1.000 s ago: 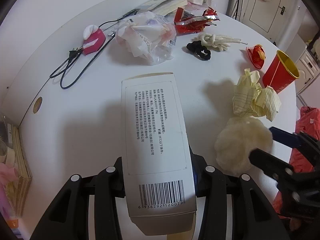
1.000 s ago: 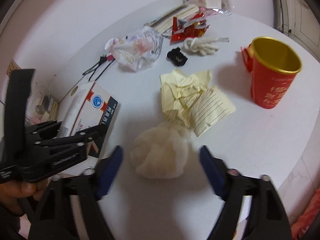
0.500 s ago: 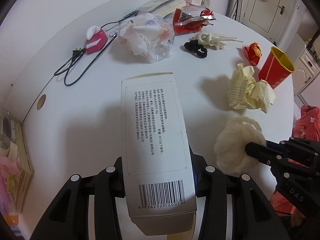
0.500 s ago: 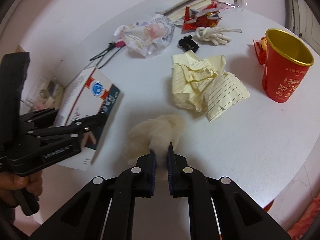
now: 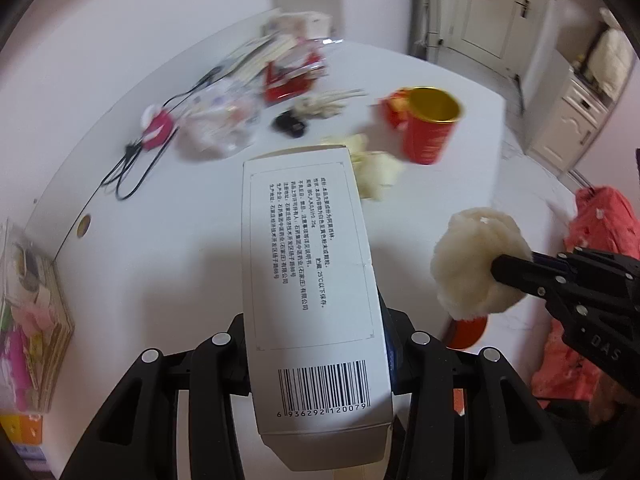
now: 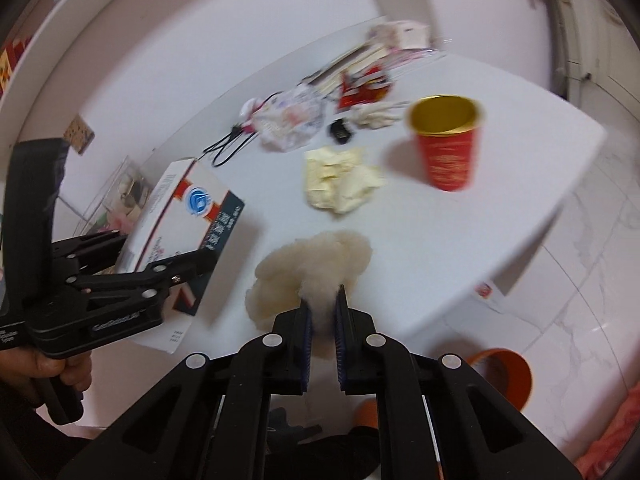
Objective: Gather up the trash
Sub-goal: 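Carry the tissue ball with the right tool while the left tool carries the box over the bin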
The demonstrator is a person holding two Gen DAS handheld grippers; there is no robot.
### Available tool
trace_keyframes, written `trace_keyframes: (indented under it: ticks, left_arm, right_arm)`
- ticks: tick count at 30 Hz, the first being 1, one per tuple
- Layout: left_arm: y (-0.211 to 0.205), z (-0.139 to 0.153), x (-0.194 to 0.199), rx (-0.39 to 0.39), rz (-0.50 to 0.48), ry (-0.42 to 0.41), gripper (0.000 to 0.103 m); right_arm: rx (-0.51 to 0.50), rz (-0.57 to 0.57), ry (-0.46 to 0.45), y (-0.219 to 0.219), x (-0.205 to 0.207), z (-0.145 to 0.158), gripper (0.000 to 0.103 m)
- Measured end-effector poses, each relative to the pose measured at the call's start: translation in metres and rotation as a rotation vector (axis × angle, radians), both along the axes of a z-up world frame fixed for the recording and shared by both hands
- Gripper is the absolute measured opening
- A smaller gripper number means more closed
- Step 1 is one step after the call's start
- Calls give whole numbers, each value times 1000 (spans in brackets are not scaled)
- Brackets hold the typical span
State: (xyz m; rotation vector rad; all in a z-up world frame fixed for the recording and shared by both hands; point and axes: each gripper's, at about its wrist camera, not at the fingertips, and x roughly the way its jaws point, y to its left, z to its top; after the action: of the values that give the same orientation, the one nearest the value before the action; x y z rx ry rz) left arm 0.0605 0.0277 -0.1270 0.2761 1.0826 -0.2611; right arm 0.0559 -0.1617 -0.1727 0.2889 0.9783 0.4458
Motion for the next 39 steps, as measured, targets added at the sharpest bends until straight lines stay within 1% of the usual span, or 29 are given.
trace_keyframes:
  ticks: [3,6,9,12,13,14,15,18,19,22,24,27,30,31,33,36,39]
  left_arm:
    - [-35,9,-16,-8,-74,-11,46]
    - [-74,10,-27,-15,-156,-7,46]
    - [-114,0,-34,-29,-253,21,46]
    - [-154,-18,-38,-44,-341,57,46]
    - [-171,-31,-38,-49,-375,84,46]
    - [-176,-39,-36,-57,-389,102,46]
    - [-189,-53,-35,-61,-408,125,46]
    - [-212,-85,-30,-57,-449,166,46]
    - [-221,-104,-27,-57,-463,185,46]
    - [-239,-140,-25,-42,-470,233,46]
    - [-249,-161,-23,-29,-473,250,46]
    - [-260,-193,-21,-31,-469,285,46]
    - [-268,-234,-14,-16,-451,340,46]
    - [-273,-244,-12,-14,-448,361,46]
    - [-275,-258,-11,-9,-446,373,46]
    - [-278,-281,-10,11,-454,405,46]
    - [-279,-298,-8,18,-458,425,46]
  right_arm:
    - [-2,-56,-2,-34,-19,3,10]
    - [1,-137,15,-74,-41,-2,10]
    - [1,-214,39,-106,-56,-12,10]
    - [-1,-294,79,-138,-71,-31,10]
    - [-9,-325,94,-150,-76,-40,10]
    - [-15,-347,112,-159,-79,-49,10]
    - [-14,-367,131,-167,-82,-58,10]
    - [-32,-432,189,-192,-91,-95,10]
    - [-33,-451,207,-200,-94,-108,10]
    - [-37,-494,252,-215,-94,-146,10]
    - [-36,-515,273,-220,-91,-169,10]
    - [-42,-541,314,-231,-88,-210,10]
    - [-51,-555,354,-236,-80,-248,10]
    - [-50,-557,364,-237,-77,-258,10]
    - [-48,-565,385,-236,-65,-284,10]
    - [-51,-578,418,-239,-61,-315,10]
    - [-52,-582,457,-239,-50,-349,10]
